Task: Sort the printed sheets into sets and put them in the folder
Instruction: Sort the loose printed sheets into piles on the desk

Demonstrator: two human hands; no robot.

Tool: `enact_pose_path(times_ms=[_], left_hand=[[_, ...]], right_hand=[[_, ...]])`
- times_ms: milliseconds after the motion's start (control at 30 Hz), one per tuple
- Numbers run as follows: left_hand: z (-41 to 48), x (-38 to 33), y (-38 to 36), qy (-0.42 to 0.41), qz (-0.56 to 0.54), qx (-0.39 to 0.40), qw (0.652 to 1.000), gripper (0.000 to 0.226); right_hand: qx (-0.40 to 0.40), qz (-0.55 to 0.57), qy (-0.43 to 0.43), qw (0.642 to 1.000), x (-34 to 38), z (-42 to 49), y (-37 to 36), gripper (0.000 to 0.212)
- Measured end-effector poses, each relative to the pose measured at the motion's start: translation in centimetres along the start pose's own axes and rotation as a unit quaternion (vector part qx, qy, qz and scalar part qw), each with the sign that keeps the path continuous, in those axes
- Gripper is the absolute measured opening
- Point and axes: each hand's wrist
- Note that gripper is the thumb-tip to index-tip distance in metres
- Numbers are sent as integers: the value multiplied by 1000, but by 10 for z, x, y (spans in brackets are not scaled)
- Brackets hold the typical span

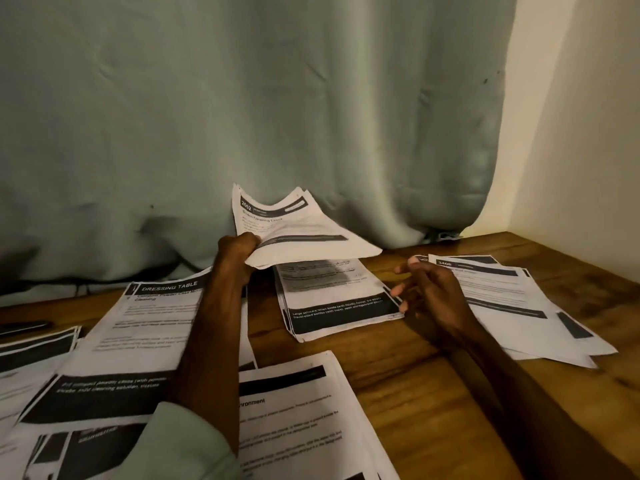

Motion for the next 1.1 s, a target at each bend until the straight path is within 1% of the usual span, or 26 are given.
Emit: enact_pose_path(times_ms=[133, 233, 333, 433, 533, 633, 733, 833, 967, 1033, 1100], left_hand=[[3, 7, 0, 20, -41, -24, 999, 34], [6, 12, -6, 26, -38, -33, 998, 34], [4, 18, -21, 16, 2, -36, 999, 37], [-7, 26, -40, -18, 64, -15, 998, 40], [-15, 34, -55, -38, 94, 11, 995, 35], [-12, 36, -59, -42, 96, 7, 994, 33], [-7, 34, -55, -22, 55, -3, 998, 35], [2, 29, -48, 38, -51, 8, 998, 35], [12, 27, -39, 122, -152, 48, 980, 10], [18, 29, -36, 147, -181, 72, 970, 15], [23, 31, -34, 158, -189, 79, 966, 17]], right_hand=[[-2, -20, 13, 1000, -1, 0, 0, 40], [-1, -26, 19, 999, 0, -2, 1, 38], [0, -41, 25, 999, 1, -1, 2, 38], [-22, -41, 26, 999, 2, 0, 3, 39], [-52, -4, -8, 999, 1, 3, 6, 37], [-48, 7, -32, 998, 0, 6, 9, 48], [-36, 23, -39, 998, 1, 5, 10, 51], [-39, 26, -38, 998, 2, 4, 8, 52], [-62, 15, -40, 997, 0, 6, 11, 55], [-66, 12, -40, 997, -1, 6, 11, 54], [-65, 16, -48, 997, 0, 4, 9, 52]])
Point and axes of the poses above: each hand's wrist, its own z-axis towards the middle knuckle, its own y-axis out of the back of the hand, x = y × z, and after that the axes turned 5 degrees about -x, right-handed
